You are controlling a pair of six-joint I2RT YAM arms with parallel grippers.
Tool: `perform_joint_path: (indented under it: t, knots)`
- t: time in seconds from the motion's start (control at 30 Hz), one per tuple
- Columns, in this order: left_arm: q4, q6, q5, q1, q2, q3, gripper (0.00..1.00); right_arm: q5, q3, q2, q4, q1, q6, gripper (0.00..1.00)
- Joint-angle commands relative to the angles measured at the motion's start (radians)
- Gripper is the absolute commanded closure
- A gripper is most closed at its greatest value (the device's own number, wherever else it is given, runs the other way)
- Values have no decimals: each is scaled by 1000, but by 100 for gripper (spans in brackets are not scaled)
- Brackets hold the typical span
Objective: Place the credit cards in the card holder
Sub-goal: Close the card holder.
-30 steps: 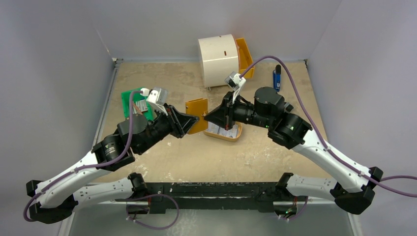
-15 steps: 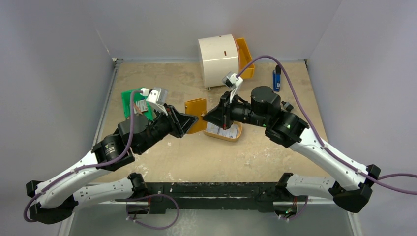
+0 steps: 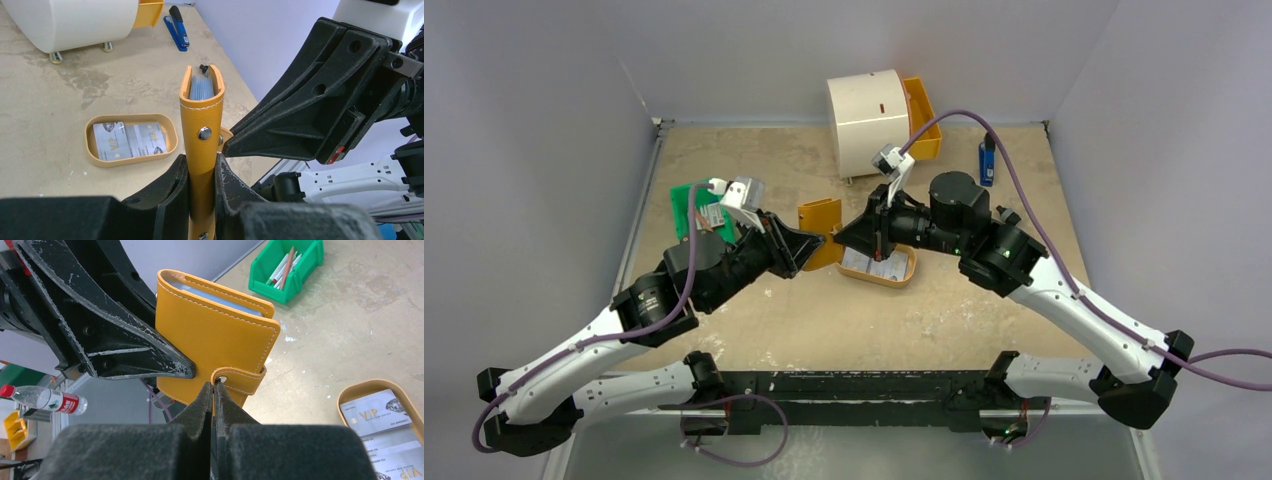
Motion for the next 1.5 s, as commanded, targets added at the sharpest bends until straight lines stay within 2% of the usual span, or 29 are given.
perform_joint_path:
  t: [0.0, 0.83, 1.47]
  knots:
    - [115, -32, 103, -11, 2, 31, 100, -16, 47, 22, 44, 5, -3, 100]
    - [181, -77, 249, -13, 45, 40, 100, -4, 70, 46, 8, 5, 13, 100]
    - [223, -73, 444, -12, 28, 22, 100, -27, 89, 40, -39, 5, -6, 100]
